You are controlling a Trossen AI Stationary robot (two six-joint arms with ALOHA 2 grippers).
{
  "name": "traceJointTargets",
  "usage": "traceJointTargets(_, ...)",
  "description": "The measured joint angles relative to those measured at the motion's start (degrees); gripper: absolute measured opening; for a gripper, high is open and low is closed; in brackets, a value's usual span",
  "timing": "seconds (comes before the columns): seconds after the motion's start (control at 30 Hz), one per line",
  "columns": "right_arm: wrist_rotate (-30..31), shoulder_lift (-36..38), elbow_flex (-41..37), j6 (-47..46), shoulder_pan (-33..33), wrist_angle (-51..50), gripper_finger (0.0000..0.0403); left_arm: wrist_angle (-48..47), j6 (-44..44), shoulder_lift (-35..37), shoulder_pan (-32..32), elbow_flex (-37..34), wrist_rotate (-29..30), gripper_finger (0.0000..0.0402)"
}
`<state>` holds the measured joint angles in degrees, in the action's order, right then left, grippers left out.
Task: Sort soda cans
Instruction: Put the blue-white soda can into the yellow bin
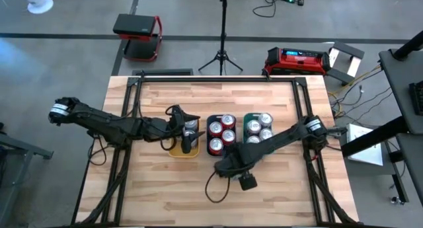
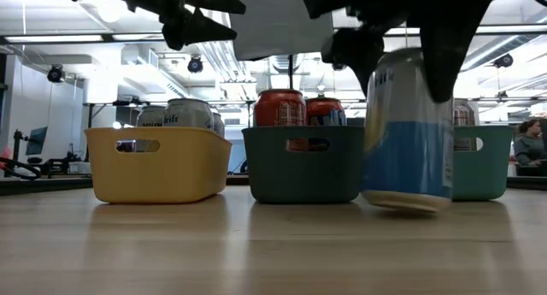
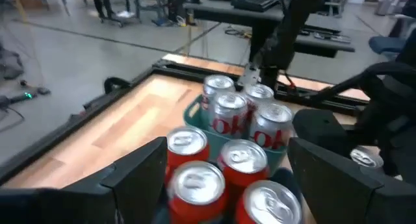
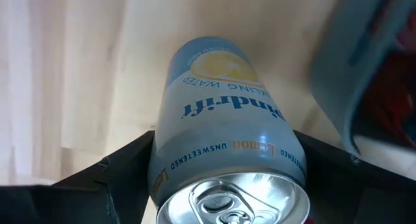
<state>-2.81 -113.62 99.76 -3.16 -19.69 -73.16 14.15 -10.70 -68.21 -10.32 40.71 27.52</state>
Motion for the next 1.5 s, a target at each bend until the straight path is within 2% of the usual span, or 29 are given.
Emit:
traceJointTargets(0.23, 3.0, -4.0, 6.4, 1.4, -2.0, -3.7, 0.0319, 0.0, -3.8, -2.4, -2.8, 0.0, -4.6, 0.0302)
traceJointTargets(0.4, 3.2, -4.7, 8.0, 1.6, -1.9, -4.1, 0.034, 3.3, -3.8, -7.0, -4.7, 0.0, -4.7, 0.0293)
traceJointTargets(0.53, 5.7, -4.0, 8.9, 0.0, -2.2, -4.3, 0.0355, 6.3, -3.8, -10.8, -5.0, 0.0, -5.3, 0.0285)
traceJointTargets(0.73, 5.9, -1.0, 11.7, -3.8, -3.3, -5.1, 0.0362, 12.5, -2.0, -14.9, -5.1, 0.0, -15.5, 0.0281)
traceJointTargets(0.8, 5.9, 1.2, 11.3, -6.4, -3.8, -5.3, 0.0363, 13.4, -2.0, -16.0, -5.1, 0.0, -17.1, 0.0281)
traceJointTargets(1.03, 8.5, 10.7, 0.6, -21.7, -6.9, -5.1, 0.0363, 17.8, -2.7, -18.9, -7.5, 0.0, -18.1, 0.0281)
traceJointTargets(1.2, 10.3, 15.0, -10.8, -29.5, -9.8, 4.5, 0.0363, 20.2, -1.8, -18.9, -10.7, 0.0, -18.0, 0.0281)
traceJointTargets(1.37, 10.7, 15.0, -19.1, -30.0, -10.9, 16.4, 0.0363, 15.0, -1.8, -18.4, -13.0, 2.4, -17.8, 0.0281)
traceJointTargets(1.5, 14.2, 13.9, -22.4, -30.3, -10.8, 20.3, 0.0363, 3.8, -3.6, -18.4, -13.2, 5.4, -17.6, 0.0281)
